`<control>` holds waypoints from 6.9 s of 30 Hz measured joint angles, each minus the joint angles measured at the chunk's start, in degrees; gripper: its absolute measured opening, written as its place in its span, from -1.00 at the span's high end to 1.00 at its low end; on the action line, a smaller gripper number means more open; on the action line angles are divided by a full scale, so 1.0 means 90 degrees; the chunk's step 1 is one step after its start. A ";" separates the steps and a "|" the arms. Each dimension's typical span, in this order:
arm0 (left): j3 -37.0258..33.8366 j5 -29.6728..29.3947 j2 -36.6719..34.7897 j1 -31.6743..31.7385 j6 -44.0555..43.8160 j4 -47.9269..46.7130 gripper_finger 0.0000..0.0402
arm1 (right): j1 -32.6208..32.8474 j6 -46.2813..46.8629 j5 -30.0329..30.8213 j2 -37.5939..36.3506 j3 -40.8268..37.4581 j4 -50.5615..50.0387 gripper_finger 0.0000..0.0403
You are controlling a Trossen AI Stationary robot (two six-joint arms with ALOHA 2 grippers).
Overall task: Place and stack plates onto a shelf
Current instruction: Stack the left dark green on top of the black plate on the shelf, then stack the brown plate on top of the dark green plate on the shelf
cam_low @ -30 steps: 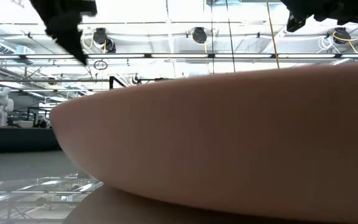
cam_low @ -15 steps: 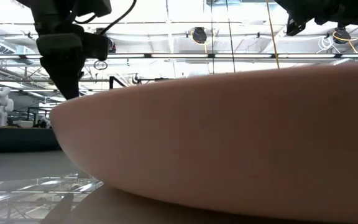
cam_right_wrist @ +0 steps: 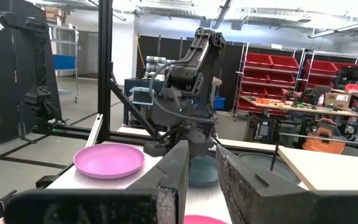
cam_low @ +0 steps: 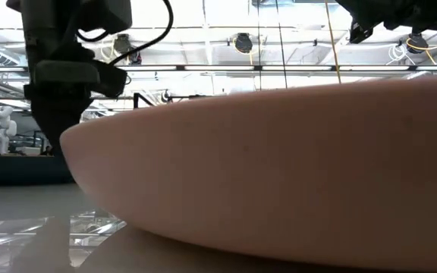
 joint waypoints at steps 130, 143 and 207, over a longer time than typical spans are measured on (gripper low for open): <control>0.0547 -0.2981 -0.1366 0.0425 0.6740 0.5467 0.28 | 0.0296 0.1094 0.1811 0.1285 0.1903 -0.4171 0.66; -0.0619 -0.2994 -0.2315 0.0517 0.6652 0.6504 0.28 | 0.0860 0.2054 -0.1158 0.2954 0.3058 -0.6186 0.66; -0.0653 -0.2979 -0.2295 0.0520 0.6234 0.6454 0.28 | 0.1875 0.2828 -0.0240 0.3105 0.2693 -0.6188 1.00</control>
